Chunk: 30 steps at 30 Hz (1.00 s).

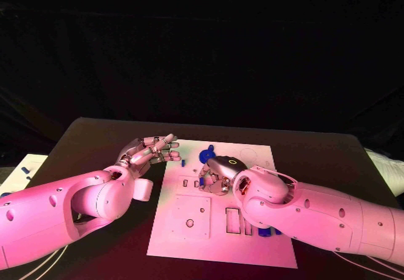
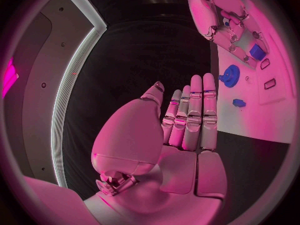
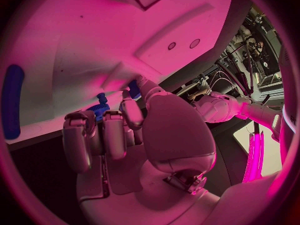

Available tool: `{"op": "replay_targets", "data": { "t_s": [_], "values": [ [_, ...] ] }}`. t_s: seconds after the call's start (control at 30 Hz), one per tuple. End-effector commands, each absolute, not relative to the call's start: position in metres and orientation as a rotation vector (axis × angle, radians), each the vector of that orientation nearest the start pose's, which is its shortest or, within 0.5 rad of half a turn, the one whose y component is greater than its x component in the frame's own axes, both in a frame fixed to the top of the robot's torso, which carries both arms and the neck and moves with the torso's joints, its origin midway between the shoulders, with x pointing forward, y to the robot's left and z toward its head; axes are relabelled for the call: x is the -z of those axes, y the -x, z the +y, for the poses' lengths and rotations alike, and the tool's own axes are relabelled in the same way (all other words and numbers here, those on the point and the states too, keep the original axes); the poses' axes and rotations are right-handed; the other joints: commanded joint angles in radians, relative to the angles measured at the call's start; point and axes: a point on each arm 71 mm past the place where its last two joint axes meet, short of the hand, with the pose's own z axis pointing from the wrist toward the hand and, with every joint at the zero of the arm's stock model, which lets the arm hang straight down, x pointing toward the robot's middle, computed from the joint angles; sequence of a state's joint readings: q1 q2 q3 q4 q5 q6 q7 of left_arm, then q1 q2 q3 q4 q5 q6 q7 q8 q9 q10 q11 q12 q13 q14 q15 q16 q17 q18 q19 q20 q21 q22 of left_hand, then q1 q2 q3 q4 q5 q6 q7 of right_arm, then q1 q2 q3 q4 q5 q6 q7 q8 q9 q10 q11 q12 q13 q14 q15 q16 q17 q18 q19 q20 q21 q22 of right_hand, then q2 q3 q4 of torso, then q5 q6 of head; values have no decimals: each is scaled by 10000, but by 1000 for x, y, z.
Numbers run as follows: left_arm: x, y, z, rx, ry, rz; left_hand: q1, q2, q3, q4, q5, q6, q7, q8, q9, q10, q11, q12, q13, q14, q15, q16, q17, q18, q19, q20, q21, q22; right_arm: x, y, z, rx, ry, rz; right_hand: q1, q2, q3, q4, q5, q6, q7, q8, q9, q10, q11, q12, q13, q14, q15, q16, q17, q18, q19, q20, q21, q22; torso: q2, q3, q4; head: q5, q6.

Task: Assemble the parts on the task board

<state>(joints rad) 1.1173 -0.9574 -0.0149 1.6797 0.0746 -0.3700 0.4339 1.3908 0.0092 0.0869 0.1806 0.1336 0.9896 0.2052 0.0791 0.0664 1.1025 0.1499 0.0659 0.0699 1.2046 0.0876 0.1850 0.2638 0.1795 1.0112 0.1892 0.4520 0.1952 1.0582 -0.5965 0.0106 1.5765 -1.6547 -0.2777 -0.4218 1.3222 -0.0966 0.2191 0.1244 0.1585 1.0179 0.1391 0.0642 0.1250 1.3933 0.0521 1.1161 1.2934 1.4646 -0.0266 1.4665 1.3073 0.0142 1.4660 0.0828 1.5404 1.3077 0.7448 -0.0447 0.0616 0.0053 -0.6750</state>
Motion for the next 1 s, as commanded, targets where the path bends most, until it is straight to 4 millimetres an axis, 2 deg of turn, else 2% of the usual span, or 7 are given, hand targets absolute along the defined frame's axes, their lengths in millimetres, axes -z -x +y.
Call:
{"op": "replay_targets", "data": {
  "t_s": [0.03,0.4,0.57,0.67,0.83,0.9,1.0],
  "values": [
    [194,-449,222,15747,12557,13813,82,-17,1,-34,-23,26,64,-33,-4,-20,9,-20,-14,-15,20,-26,8,17,-15,43,35,14,232,-442,-79,-5722,2021,17925,-23,-169,-110,24,-39,-158,28,-29,-22,-97,10,-107,-64,671,79,-51,813,36,492,95,-41,1953,-4,4,3,4,-3],
    [194,-450,222,15718,12579,13839,81,-17,2,-36,-23,26,64,-36,-4,-22,10,-20,-14,-15,20,-29,11,16,-16,43,36,14,220,-437,-79,-6812,1476,16364,-137,-366,-448,270,-119,-432,65,-5,-12,-241,53,-392,-269,676,119,-60,821,37,494,141,-47,1952,-8,8,-1,-3,22],
    [196,-451,223,15630,12669,14010,57,-11,23,-66,-27,67,41,-52,1,15,-24,-7,-8,213,-36,57,141,32,92,10,138,63,209,-431,-84,-8335,1237,15322,-217,-504,-938,720,-229,-857,158,-30,-41,-313,136,-484,-357,661,183,-104,775,54,438,188,-88,1883,-6,8,-9,4,44],
    [199,-452,224,15506,12736,14298,-33,-22,33,-87,-32,117,-8,-86,1,186,-119,29,21,826,-191,403,513,46,498,-135,504,246,198,-429,-93,-9865,791,15009,22,-348,-1451,1124,-383,-1194,254,4,-42,-637,231,-924,-667,634,271,-174,706,102,289,274,-195,1703,-12,8,-11,15,48],
    [203,-452,224,14998,12534,15084,-199,-34,69,4,-38,221,-270,-87,10,1302,-508,417,289,2549,-670,1678,1601,57,1592,-572,1572,822,178,-433,-115,-11149,-106,15088,160,-269,-1749,1256,-244,-1279,280,2,-16,-792,257,-1131,-844,602,291,-265,594,142,165,300,-286,1552,-18,14,-31,43,91],
    [206,-452,223,14617,12210,15733,-271,-121,67,74,-43,385,-480,-20,30,2004,-771,784,568,3118,-929,4478,4068,-19,2217,-843,2612,1676,169,-436,-129,-11401,-703,15183,209,-219,-1805,1272,-181,-1291,282,4,-6,-805,258,-1134,-861,599,293,-276,586,145,154,303,-295,1539,-35,26,-37,33,90],
    [210,-452,223,13751,11536,16941,-381,-249,32,165,-41,728,-725,143,102,2805,-1140,1606,1282,3364,-1175,10330,9459,-599,3561,-1171,6222,6127,158,-444,-150,-11509,-1612,15334,296,-83,-1868,1285,-80,-1224,262,41,30,-791,245,-1088,-864,600,285,-286,584,146,157,302,-298,1540,-87,58,-52,47,65]
  ]
}}
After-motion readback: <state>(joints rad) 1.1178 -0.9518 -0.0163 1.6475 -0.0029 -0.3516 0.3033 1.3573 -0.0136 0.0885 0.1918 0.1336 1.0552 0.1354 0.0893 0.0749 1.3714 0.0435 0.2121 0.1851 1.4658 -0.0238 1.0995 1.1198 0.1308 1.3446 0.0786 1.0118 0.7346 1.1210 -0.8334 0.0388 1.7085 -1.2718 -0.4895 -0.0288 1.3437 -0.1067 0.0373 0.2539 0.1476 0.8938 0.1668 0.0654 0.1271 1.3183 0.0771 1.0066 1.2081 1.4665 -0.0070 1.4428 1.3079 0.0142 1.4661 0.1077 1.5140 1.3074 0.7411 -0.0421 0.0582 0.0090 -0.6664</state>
